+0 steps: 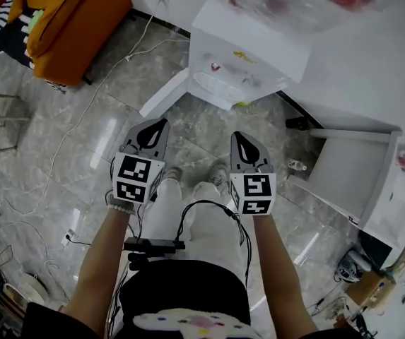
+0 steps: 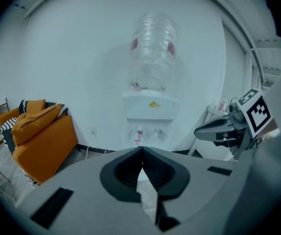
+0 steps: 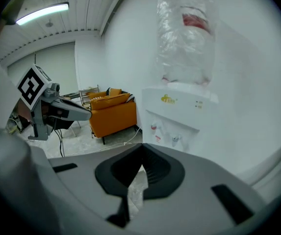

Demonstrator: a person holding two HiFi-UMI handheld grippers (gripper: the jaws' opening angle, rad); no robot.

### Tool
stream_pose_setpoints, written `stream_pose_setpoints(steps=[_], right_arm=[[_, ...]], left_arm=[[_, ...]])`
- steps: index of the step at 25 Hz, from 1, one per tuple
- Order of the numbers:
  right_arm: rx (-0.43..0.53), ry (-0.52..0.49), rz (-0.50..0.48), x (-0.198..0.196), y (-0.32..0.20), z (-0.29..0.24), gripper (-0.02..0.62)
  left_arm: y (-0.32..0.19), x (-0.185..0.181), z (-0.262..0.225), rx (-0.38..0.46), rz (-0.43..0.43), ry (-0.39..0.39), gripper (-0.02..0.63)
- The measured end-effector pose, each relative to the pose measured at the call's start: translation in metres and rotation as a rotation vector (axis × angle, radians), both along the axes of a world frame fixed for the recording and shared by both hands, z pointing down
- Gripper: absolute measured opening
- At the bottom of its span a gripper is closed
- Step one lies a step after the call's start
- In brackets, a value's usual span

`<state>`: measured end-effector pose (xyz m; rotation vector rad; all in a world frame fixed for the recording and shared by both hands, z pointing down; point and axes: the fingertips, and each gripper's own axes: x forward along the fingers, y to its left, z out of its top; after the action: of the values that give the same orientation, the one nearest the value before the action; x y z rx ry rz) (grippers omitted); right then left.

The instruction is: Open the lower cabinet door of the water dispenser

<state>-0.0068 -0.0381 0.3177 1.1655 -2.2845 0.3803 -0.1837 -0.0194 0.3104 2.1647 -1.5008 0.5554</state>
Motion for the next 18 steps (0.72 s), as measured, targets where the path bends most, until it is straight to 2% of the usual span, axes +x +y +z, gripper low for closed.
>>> stream_pose_setpoints(steps=[9, 18], right_arm=[[0.138, -0.042, 0.022, 0.0, 0.007, -0.081, 0.005], [0.276, -0.099, 0.028, -0.012, 0.017, -0.152, 0.005]], left_arm=[[-0.004, 0.01, -0.097, 0.197, 0.064, -0.012, 0.012], [0.008, 0.004, -0.17, 0.332, 0.077, -0.032, 0.012]])
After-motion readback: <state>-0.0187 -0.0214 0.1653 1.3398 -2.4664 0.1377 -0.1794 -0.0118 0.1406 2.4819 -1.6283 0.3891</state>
